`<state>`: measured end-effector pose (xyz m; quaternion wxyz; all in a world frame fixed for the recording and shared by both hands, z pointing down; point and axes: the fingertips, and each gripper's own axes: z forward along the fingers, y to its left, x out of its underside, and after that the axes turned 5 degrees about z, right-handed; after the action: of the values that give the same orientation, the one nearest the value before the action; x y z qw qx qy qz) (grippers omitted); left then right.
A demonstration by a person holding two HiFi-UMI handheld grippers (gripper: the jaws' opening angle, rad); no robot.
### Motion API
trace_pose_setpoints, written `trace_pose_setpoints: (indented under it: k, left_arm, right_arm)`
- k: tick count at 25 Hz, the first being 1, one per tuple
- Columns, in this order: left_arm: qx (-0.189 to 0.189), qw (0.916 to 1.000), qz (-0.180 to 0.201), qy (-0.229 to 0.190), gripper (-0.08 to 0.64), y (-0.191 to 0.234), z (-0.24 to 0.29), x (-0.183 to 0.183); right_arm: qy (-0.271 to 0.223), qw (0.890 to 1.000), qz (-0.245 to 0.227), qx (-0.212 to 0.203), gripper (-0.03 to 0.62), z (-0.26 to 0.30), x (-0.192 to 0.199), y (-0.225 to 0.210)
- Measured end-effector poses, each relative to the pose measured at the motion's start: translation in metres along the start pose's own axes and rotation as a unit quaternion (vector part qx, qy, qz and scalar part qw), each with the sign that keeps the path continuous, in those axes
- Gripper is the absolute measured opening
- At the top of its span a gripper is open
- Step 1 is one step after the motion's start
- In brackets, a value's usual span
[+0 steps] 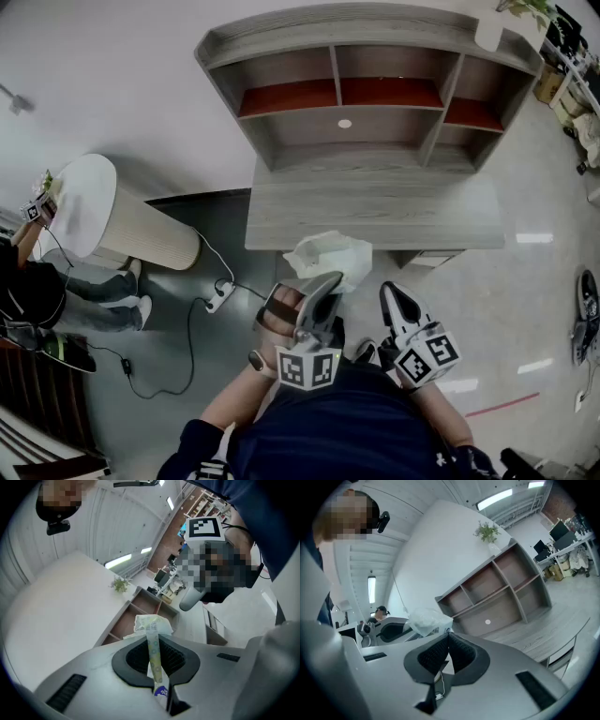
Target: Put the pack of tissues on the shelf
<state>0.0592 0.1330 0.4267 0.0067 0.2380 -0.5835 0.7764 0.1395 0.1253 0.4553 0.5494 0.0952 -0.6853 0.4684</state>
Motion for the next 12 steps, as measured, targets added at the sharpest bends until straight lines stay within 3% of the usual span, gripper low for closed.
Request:
trace_pose_setpoints:
  k: [4, 8, 12]
  left_arm:
    - [-0.002, 0.9992, 0.028, 0.028, 0.028, -0.009, -0.014, -0.011]
    - [-0.008, 0.9995, 0.006, 0.031, 0.028, -0.003, -0.025, -0.011]
    - [-0.023, 0.999, 0.012, 0.036, 0.028, 0.006, -0.032, 0.007]
  right_arm:
    - [-0.014, 1.0, 0.0, 0.008, 0.011, -0.029, -0.005, 0.007]
    - [-0.027, 0.999, -0.006, 0.017, 0.011, -0.036, -0.01, 0.017]
    - [-0.017, 1.0, -0.01, 0.011, 0.011, -0.02, 0.001, 0.032]
